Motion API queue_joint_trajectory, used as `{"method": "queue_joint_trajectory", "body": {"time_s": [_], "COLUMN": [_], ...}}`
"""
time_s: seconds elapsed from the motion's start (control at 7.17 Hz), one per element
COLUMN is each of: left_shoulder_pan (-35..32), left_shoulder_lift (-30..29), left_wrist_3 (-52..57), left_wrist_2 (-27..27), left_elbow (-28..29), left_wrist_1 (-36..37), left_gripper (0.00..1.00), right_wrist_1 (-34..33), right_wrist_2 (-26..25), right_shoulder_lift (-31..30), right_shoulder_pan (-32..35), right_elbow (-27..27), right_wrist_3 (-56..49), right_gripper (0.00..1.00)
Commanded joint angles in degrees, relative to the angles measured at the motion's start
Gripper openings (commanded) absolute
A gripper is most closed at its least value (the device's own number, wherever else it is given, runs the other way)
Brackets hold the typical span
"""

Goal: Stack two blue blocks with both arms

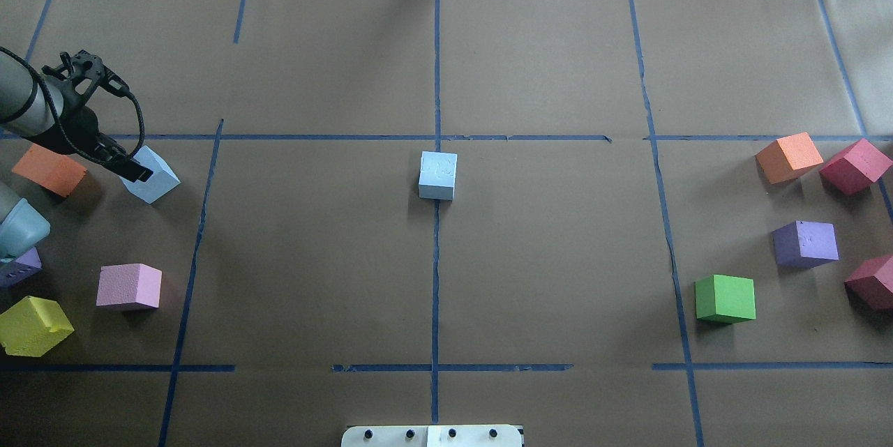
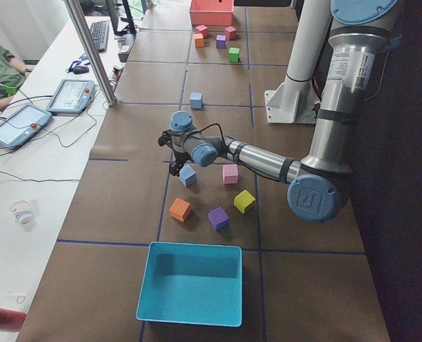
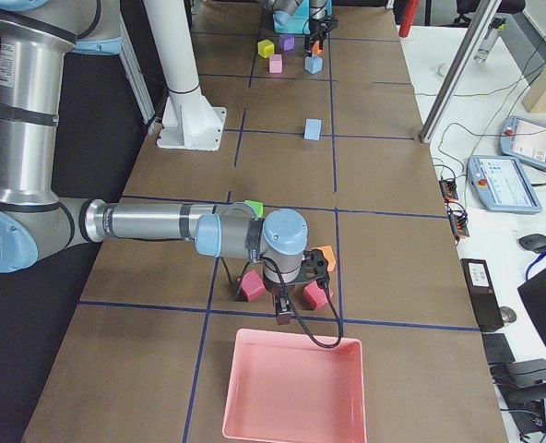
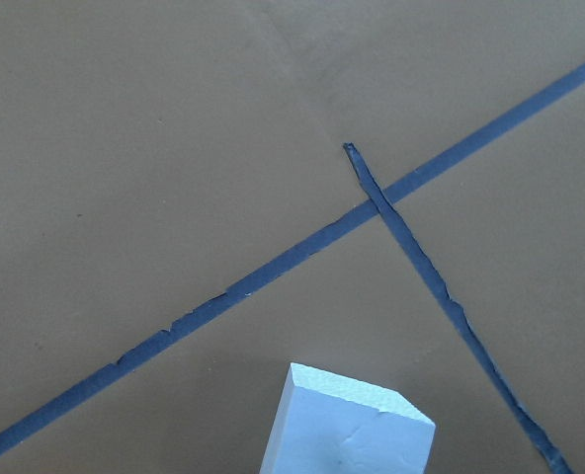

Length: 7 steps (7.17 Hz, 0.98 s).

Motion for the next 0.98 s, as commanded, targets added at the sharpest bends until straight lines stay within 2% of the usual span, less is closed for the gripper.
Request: {"method": "queue_joint_trajectory", "body": {"time_s": [0.0, 0.56, 0.7, 0.84], "left_shoulder_pan": [1.14, 3.78, 3.78, 3.87], "left_shoulder_lift": [-0.41, -1.2, -2.6, -2.87], "left_wrist_3": [0.04, -0.49, -0.66, -0.75], "left_wrist_2": [0.2, 0.2, 0.2, 0.2], "left_elbow": [1.7, 4.25, 5.74, 6.28], "left_wrist_1": [-0.14, -0.14, -0.05, -0.14], "left_gripper": [1.0, 0.98, 0.71, 0.6], "right_wrist_1": [0.0, 0.0, 0.0, 0.0], "right_wrist_2": [0.0, 0.0, 0.0, 0.0], "right_shoulder_lift": [0.0, 0.0, 0.0, 0.0], "right_shoulder_pan": [-0.02, 0.06, 0.06, -0.02], "right_elbow": [-0.05, -0.05, -0.05, -0.05], "right_wrist_3": [-0.01, -0.01, 0.07, 0.07], "right_gripper": [1.0, 1.0, 1.0, 1.0]}}
